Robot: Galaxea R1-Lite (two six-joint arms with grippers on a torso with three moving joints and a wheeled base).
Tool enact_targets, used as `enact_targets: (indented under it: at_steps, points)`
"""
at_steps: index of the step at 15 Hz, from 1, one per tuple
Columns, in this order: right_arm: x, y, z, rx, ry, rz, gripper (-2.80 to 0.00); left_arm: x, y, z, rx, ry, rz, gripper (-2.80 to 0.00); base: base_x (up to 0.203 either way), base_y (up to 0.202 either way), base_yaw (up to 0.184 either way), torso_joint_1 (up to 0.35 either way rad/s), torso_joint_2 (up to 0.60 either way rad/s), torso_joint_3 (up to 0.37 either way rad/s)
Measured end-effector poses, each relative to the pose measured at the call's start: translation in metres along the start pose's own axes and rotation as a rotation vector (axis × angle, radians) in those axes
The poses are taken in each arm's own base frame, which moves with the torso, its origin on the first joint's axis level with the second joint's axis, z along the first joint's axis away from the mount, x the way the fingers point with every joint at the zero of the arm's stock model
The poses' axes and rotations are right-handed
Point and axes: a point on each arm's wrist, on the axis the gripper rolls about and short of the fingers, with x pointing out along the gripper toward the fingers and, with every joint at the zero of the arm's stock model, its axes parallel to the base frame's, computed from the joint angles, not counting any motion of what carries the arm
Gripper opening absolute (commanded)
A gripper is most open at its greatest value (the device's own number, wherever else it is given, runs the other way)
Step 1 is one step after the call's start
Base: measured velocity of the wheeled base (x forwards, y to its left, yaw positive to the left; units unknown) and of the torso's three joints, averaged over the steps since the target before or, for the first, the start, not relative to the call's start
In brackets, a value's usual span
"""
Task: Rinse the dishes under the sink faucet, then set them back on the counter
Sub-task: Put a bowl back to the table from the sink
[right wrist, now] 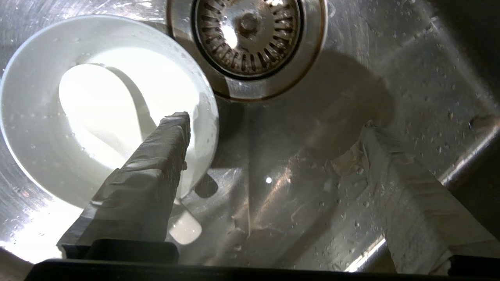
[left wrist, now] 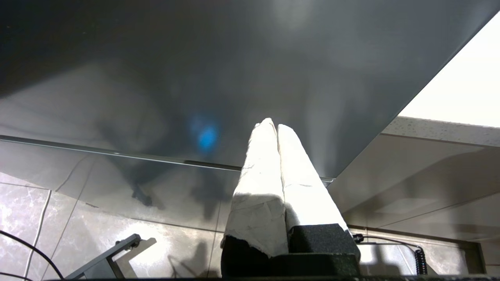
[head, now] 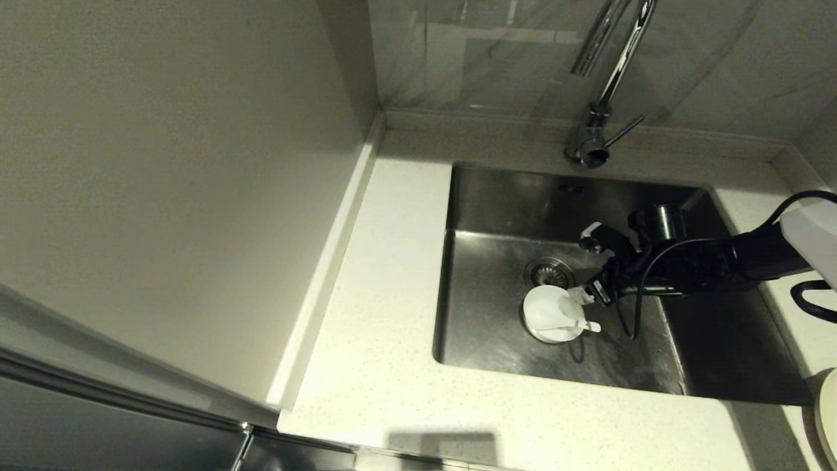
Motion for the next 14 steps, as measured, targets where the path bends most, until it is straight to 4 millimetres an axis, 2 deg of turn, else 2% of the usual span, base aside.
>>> enact_targets:
  at_steps: [7, 14]
  points:
    - [0.017, 0.018, 0.001, -0.024, -0.002, 0.033, 0.00, 0.000, 0.000, 0.000, 0.000, 0.000, 0.000, -2.80, 0.000, 0.000, 0.000, 0.000, 0.00, 0.000]
    - [0.049, 0.022, 0.001, -0.027, -0.063, -0.003, 0.00, 0.000, 0.000, 0.000, 0.000, 0.000, 0.000, -2.80, 0.000, 0.000, 0.000, 0.000, 0.00, 0.000]
